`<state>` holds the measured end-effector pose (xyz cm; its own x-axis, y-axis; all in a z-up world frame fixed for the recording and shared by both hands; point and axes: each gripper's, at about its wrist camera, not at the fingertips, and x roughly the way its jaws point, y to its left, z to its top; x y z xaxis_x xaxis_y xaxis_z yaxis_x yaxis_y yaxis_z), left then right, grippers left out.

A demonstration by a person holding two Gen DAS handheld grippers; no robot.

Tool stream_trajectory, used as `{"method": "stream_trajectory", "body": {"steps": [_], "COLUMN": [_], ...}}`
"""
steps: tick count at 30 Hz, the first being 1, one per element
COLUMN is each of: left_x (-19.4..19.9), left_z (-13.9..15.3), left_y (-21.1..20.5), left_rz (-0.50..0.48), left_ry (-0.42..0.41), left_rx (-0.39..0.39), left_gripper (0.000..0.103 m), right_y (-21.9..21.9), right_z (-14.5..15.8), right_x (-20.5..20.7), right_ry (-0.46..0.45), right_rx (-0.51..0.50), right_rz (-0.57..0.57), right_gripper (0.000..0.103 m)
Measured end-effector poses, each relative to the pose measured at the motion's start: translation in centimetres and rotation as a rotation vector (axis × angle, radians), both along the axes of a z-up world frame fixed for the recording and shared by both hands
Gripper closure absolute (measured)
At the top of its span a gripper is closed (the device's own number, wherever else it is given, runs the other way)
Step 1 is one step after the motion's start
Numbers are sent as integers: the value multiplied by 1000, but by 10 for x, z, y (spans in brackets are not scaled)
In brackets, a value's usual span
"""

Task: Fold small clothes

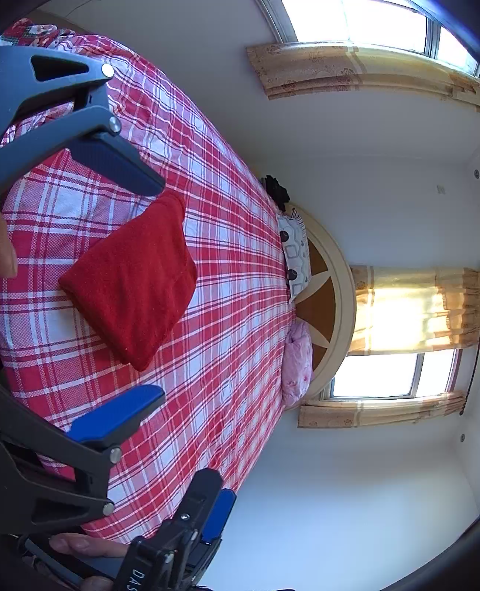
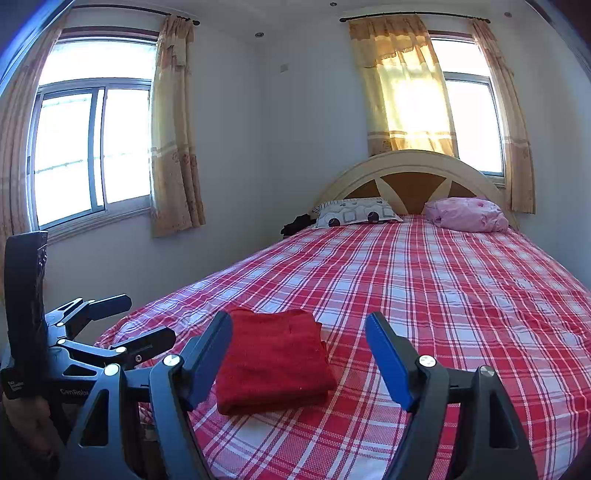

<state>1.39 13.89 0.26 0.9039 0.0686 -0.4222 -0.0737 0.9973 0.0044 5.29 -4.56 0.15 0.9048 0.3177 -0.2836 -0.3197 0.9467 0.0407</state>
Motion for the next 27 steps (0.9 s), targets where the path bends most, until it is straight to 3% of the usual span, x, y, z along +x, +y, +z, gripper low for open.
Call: {"method": "stream_trajectory", "body": {"steps": [27], "left_x": [3], "left_z": [-3], "left_y": [3], "left_rz": [13], "left_ry": [19], "left_rx": [-6], "left_gripper": [0], "right_y": [4], "right_z": [0], "right_x": [-5], "right_ry": [-1], "right_rx": [-18], "right_rz": [20], "right_gripper": [28]}}
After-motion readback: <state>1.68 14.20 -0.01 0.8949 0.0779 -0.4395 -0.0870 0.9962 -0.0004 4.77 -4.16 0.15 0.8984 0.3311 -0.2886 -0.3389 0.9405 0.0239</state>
